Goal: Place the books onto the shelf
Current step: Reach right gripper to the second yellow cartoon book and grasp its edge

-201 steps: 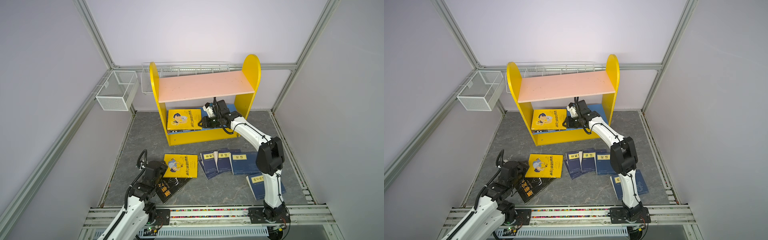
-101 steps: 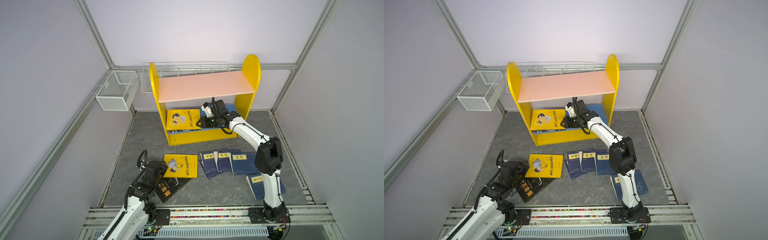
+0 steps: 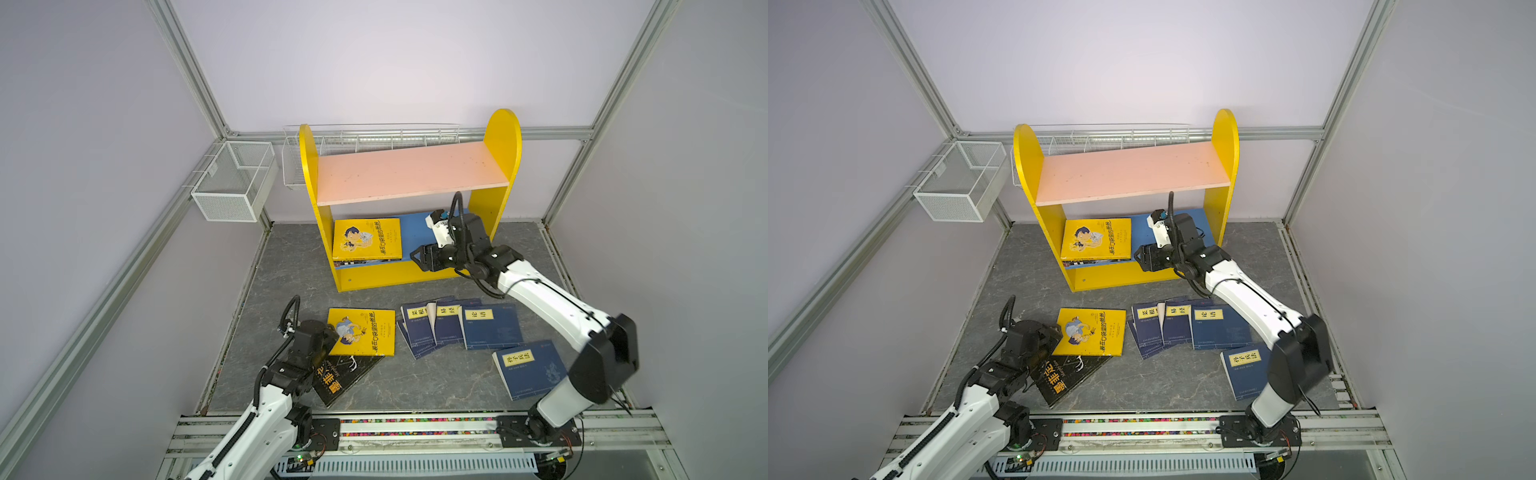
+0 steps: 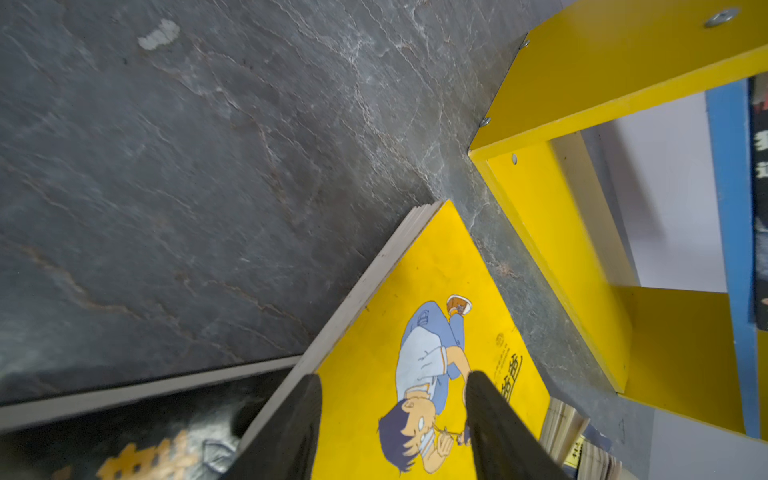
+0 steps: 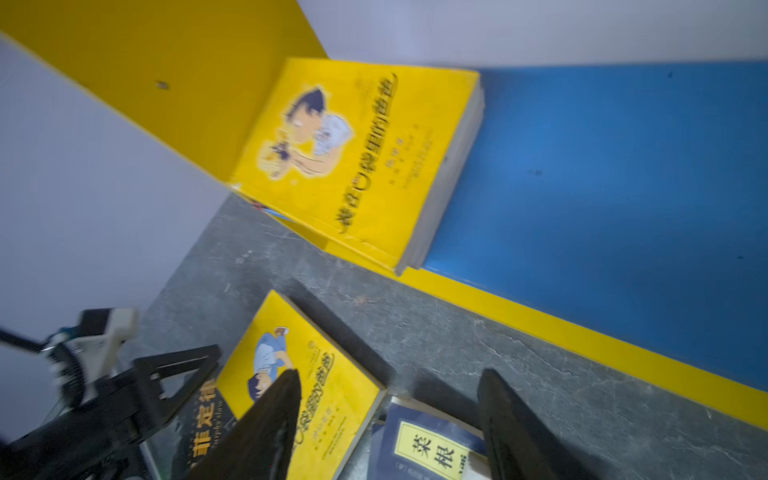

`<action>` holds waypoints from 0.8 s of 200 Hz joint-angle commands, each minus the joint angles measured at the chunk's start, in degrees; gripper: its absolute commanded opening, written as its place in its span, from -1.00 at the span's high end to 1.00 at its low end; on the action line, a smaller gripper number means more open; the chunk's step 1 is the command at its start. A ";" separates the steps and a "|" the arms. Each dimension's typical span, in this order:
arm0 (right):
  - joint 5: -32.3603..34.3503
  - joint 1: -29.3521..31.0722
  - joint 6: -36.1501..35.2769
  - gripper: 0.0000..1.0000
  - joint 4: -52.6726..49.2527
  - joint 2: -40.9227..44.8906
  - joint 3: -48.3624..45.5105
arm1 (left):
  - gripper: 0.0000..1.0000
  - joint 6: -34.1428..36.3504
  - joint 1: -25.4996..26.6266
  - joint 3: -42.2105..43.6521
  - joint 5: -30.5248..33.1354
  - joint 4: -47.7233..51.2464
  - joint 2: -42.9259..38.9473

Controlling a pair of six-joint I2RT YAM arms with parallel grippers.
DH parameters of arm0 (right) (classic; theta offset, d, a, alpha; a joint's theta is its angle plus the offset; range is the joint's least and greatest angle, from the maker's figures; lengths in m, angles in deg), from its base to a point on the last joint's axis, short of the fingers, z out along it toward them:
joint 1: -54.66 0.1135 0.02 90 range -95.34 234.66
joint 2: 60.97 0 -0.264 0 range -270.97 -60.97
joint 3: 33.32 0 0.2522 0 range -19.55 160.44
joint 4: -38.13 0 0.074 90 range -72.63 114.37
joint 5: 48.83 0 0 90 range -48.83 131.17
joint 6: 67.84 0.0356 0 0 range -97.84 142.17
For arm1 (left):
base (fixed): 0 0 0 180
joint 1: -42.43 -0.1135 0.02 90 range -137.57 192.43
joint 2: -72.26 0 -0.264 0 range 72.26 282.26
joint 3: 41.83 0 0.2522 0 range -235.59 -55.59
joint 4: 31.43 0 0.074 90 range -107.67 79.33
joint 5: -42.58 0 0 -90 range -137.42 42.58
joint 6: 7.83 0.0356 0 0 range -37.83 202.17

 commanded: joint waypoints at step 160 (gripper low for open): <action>-27.11 6.88 0.87 -0.35 -7.41 -29.18 -4.47 | -0.09 5.35 -0.08 1.12 -0.51 -3.69 11.63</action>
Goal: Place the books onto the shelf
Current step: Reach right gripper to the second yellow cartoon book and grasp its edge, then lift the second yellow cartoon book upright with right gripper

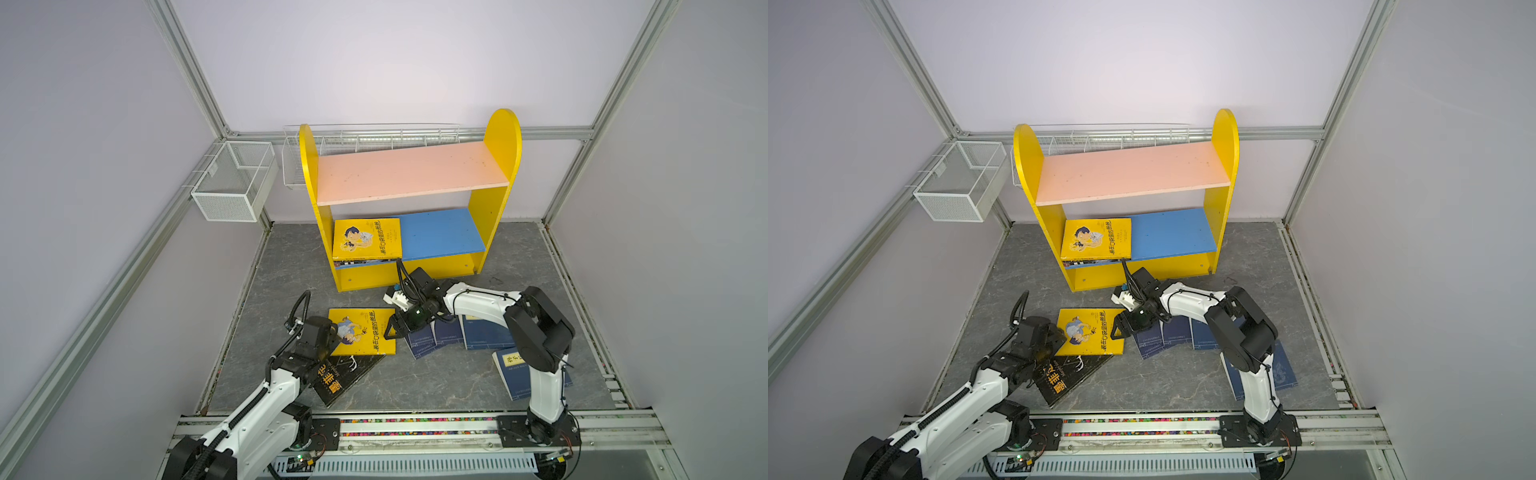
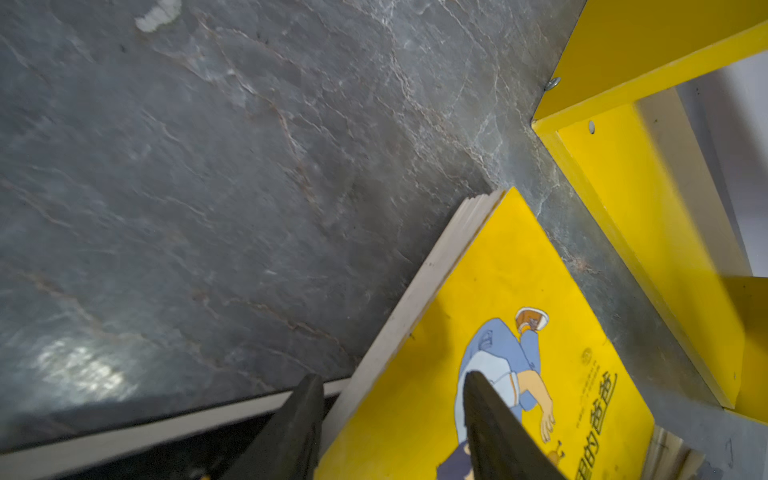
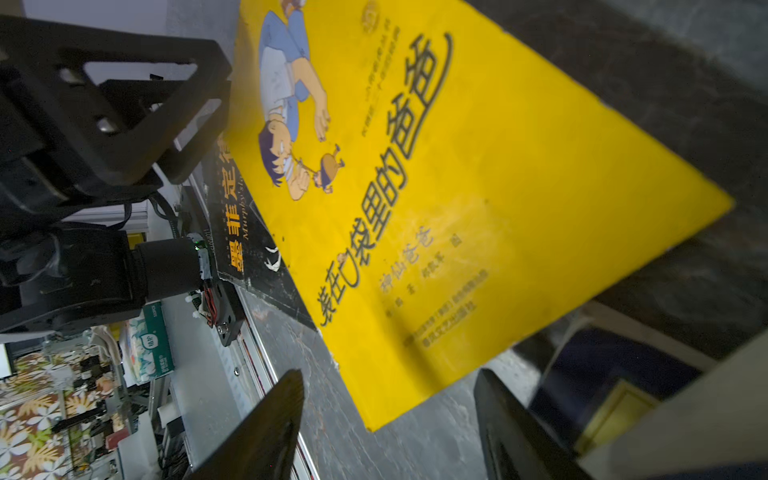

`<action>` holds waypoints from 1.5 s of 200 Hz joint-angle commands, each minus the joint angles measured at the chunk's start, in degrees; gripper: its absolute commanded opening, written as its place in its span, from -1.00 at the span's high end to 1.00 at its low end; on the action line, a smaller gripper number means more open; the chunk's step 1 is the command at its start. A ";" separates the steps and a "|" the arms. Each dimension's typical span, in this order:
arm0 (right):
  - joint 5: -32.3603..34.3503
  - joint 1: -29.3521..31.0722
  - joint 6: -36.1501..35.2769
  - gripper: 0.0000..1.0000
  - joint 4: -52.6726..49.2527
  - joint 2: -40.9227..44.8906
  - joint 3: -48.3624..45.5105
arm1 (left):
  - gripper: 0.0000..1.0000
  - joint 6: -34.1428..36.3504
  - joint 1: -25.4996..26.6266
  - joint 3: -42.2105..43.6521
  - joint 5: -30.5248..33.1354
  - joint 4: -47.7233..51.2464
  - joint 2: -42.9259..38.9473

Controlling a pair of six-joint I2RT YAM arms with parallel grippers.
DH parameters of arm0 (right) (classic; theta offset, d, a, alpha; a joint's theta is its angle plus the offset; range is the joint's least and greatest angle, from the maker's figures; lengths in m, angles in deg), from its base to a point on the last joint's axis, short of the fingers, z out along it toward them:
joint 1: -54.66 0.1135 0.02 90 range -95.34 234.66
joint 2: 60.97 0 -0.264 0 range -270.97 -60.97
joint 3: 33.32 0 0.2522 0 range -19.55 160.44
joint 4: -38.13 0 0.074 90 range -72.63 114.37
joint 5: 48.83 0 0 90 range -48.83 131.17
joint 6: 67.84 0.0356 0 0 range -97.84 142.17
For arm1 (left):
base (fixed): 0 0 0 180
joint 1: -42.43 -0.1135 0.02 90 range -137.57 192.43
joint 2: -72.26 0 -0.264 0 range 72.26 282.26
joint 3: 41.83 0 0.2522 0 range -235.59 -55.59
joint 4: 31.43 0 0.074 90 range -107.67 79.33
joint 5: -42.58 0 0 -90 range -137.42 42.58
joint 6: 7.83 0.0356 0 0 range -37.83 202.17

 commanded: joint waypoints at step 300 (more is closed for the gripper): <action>-8.56 -1.45 11.34 0.80 17.78 10.38 -3.69 | -0.09 -1.89 2.51 1.84 -2.25 -3.15 -3.75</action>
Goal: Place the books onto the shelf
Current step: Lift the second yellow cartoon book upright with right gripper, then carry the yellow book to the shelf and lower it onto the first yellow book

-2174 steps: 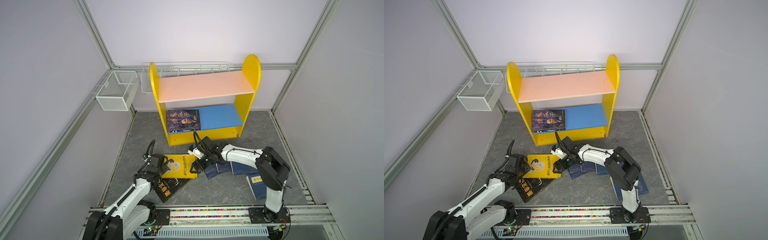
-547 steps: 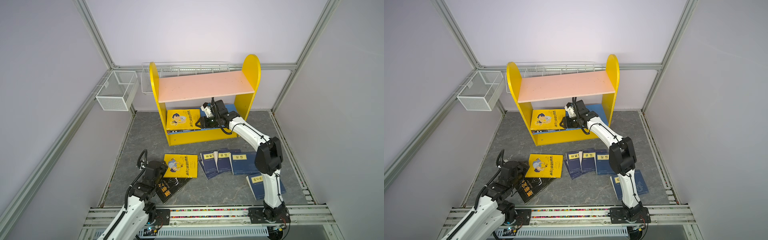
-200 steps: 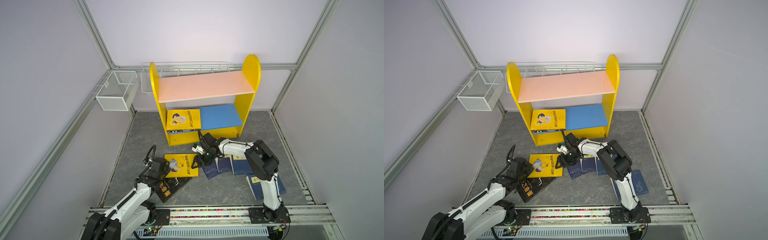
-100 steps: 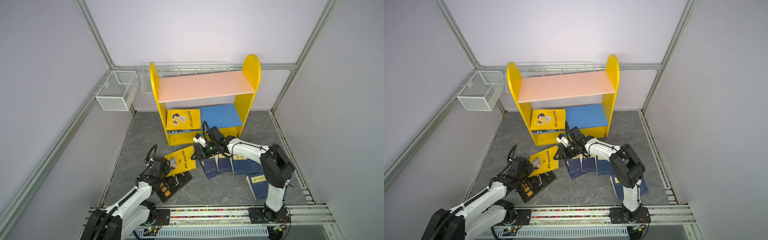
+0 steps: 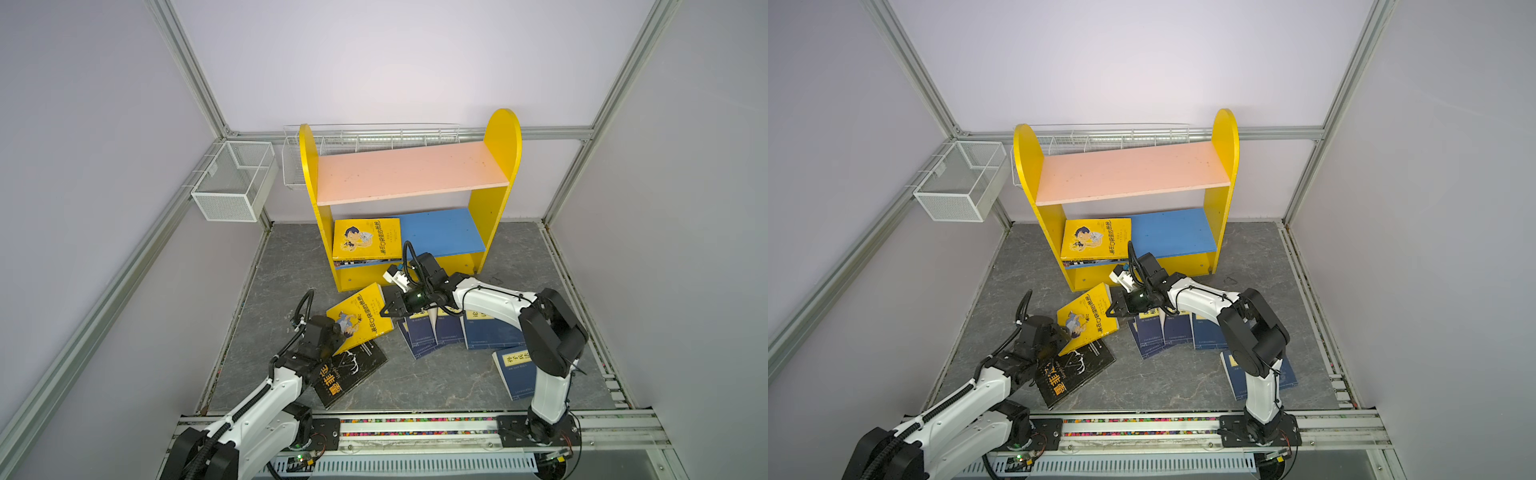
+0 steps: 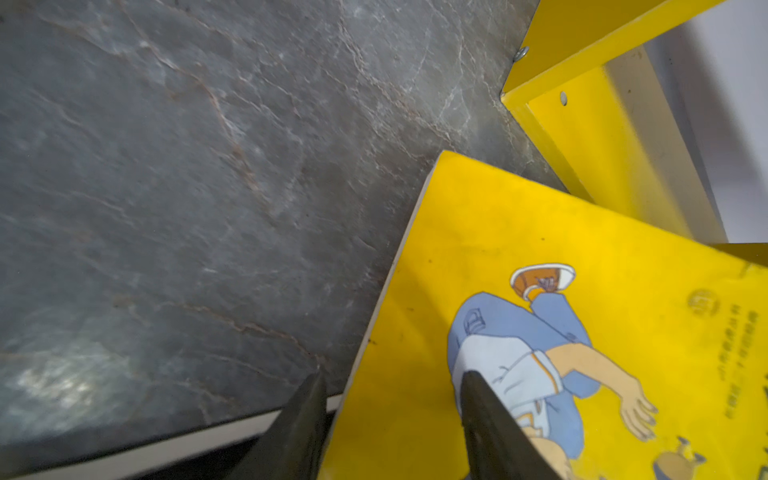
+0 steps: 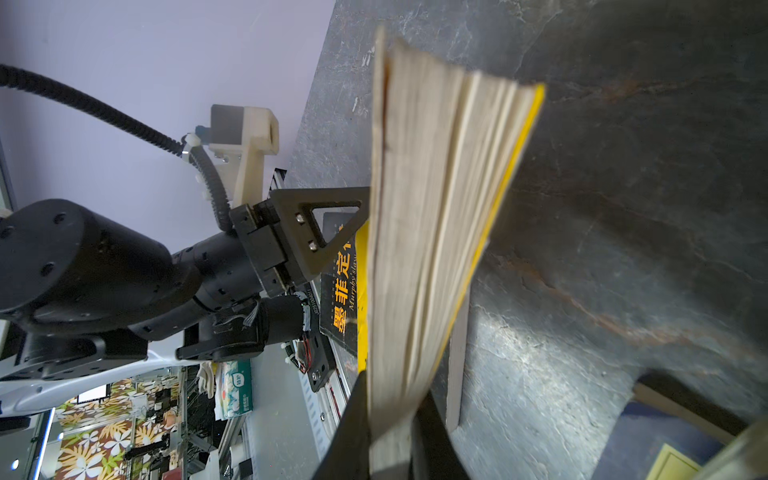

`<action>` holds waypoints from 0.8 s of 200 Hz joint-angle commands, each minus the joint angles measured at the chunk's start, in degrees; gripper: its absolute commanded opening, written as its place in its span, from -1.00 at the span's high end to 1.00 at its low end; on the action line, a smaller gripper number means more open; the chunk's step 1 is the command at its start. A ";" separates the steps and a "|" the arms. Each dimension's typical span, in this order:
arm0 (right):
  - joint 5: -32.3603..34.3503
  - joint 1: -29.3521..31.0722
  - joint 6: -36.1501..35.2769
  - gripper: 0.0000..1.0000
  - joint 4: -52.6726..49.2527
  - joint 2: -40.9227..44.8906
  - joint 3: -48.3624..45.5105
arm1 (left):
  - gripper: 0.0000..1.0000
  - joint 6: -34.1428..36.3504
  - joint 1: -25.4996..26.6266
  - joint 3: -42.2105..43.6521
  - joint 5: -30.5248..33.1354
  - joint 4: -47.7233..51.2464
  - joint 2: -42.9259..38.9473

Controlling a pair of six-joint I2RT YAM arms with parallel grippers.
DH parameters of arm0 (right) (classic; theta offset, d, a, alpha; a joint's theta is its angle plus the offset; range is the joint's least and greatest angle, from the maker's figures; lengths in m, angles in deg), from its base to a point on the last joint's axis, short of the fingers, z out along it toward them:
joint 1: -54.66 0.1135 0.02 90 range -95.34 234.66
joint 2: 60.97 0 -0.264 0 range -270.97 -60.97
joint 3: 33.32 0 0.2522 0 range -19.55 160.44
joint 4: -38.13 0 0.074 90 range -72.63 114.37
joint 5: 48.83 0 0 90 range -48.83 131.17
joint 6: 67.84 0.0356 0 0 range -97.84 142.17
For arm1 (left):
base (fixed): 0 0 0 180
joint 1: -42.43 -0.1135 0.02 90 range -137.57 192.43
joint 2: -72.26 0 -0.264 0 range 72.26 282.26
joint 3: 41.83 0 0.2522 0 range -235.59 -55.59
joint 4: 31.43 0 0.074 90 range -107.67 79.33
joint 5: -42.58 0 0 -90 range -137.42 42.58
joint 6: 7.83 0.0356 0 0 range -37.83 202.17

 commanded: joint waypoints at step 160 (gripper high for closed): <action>-6.03 -17.27 12.23 0.86 16.94 13.60 3.10 | -0.17 -8.38 0.71 2.18 6.94 9.61 -11.45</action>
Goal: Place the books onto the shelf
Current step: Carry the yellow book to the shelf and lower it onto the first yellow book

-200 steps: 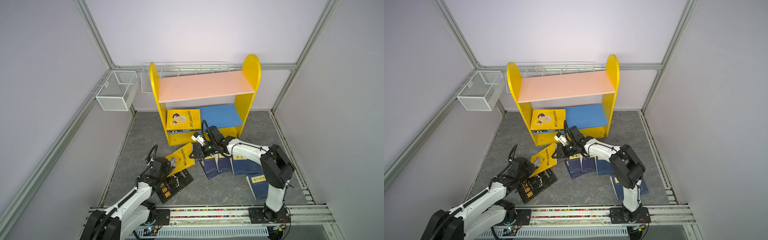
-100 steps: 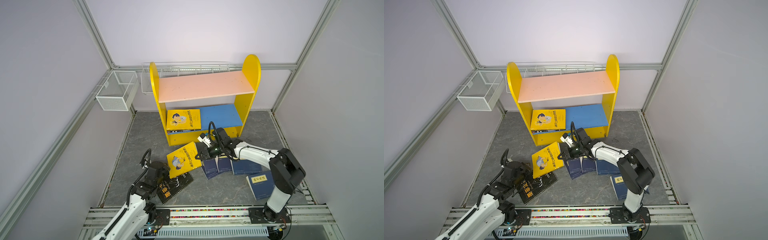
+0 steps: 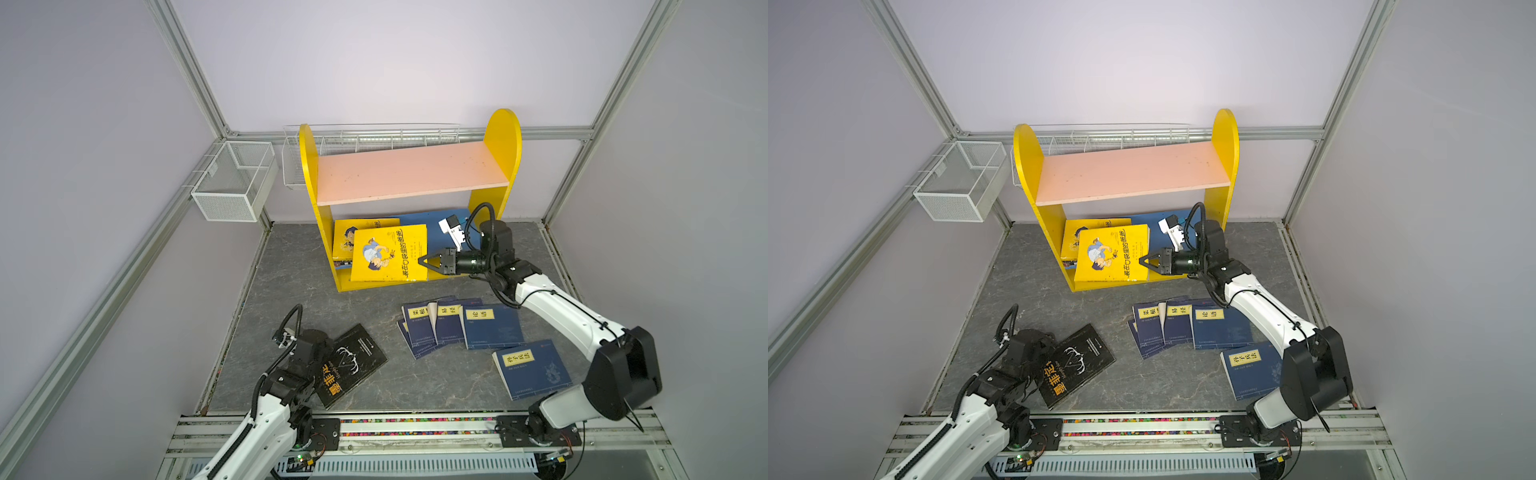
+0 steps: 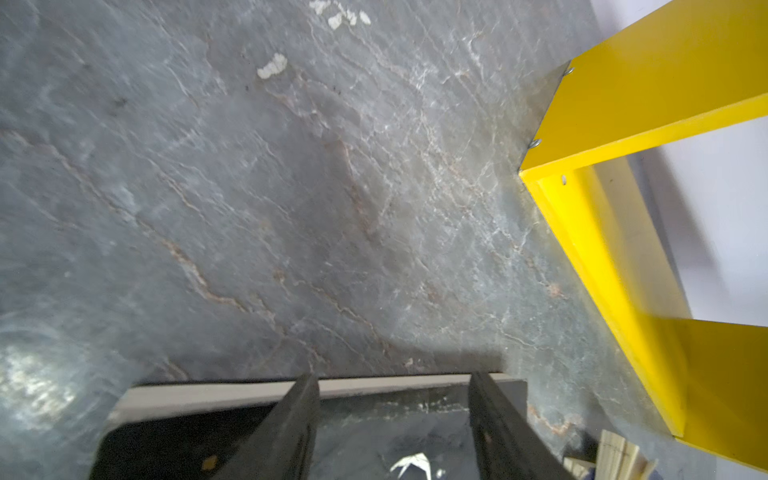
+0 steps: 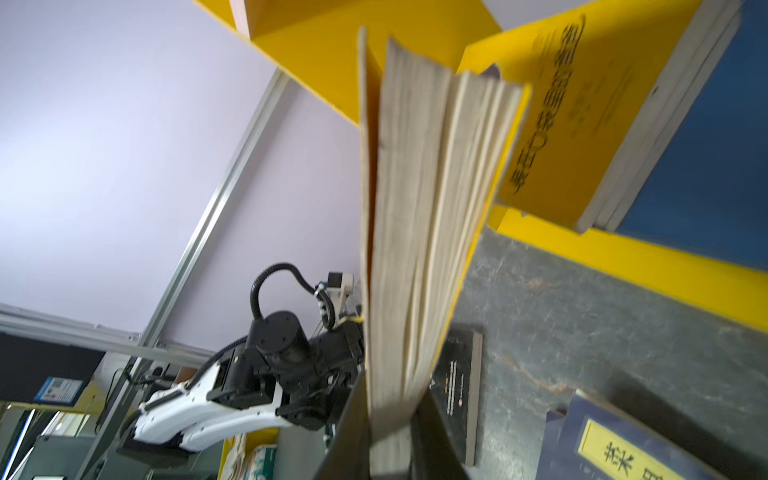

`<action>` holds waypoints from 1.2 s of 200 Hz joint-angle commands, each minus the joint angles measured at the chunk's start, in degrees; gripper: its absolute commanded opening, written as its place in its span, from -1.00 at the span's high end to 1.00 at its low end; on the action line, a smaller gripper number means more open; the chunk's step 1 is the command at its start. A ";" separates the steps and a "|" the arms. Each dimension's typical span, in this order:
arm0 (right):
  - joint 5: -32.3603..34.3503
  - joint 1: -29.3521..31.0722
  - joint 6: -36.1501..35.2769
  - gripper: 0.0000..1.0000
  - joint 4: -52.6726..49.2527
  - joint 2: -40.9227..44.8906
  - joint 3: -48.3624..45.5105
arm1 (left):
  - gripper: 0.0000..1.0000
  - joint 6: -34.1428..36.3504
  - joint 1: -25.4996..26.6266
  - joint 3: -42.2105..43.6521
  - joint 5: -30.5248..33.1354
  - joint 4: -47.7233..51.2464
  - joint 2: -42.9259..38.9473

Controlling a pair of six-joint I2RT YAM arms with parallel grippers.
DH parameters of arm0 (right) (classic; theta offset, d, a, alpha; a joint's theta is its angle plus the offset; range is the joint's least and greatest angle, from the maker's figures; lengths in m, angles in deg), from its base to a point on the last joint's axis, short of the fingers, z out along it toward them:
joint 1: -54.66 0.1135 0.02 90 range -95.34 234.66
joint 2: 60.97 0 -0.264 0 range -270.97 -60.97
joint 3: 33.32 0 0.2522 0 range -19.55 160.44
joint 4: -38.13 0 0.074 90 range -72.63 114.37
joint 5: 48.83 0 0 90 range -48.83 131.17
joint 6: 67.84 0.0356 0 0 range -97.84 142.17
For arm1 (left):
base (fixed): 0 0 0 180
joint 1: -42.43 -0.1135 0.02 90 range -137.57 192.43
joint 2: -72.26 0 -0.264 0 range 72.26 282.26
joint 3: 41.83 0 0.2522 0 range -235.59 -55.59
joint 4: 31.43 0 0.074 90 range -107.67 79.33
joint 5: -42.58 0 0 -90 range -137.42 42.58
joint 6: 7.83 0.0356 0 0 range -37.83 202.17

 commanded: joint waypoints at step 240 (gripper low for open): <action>4.65 1.84 -1.80 -0.02 -12.19 -29.97 34.74 | -0.18 0.45 0.24 -0.72 -1.66 -3.58 5.29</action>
